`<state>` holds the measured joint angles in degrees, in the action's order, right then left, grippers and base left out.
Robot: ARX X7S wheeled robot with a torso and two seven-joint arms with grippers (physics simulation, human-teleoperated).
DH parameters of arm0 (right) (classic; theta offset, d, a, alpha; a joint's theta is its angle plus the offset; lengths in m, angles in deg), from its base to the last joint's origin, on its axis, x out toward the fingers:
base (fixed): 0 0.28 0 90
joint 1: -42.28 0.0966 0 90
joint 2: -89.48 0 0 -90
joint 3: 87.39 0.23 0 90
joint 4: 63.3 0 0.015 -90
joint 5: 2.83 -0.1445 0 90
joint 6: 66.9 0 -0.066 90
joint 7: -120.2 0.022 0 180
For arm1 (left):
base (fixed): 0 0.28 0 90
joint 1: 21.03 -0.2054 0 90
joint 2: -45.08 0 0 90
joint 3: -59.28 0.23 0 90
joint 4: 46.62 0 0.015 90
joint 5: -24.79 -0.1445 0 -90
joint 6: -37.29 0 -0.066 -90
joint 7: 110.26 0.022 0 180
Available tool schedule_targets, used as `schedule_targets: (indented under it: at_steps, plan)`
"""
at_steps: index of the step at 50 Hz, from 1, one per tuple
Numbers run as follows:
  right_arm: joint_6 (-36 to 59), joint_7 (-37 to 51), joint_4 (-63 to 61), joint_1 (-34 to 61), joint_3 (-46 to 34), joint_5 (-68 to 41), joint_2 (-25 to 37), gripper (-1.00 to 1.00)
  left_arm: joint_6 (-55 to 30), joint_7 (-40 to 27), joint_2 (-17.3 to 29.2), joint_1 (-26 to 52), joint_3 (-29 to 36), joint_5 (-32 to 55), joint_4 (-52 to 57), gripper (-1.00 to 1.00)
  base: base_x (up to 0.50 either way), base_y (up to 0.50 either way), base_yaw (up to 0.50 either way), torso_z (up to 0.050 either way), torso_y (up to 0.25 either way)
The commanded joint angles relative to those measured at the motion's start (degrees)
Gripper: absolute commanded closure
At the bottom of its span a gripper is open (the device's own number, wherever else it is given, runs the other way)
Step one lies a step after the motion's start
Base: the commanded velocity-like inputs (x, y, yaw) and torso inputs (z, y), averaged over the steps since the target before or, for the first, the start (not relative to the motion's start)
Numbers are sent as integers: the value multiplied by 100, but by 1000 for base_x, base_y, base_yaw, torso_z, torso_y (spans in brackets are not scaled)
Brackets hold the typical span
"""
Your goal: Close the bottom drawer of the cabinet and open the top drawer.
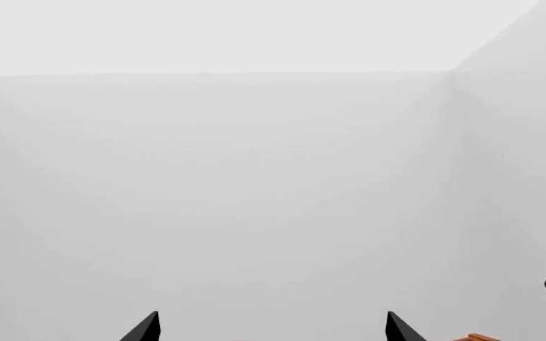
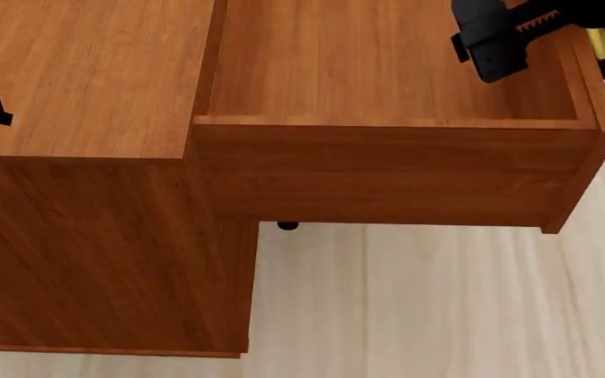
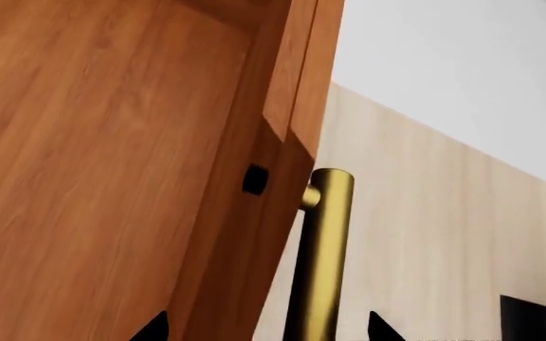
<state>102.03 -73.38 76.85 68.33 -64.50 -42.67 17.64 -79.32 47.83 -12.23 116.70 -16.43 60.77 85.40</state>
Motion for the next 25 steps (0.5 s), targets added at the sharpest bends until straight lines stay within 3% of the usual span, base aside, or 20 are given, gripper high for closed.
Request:
schedule_targets:
  at_steps: [1, 25]
  plan:
    - [234, 293, -89, 33, -643, 417, 407, -100, -15, -16, -2, 35, 20, 10, 4, -100, 0, 0, -3, 0, 0]
    - [53, -180, 398, 636, -911, 578, 6, -100, -86, -94, 49, 103, -34, 131, 115, -100, 0, -1, -3, 0, 1]
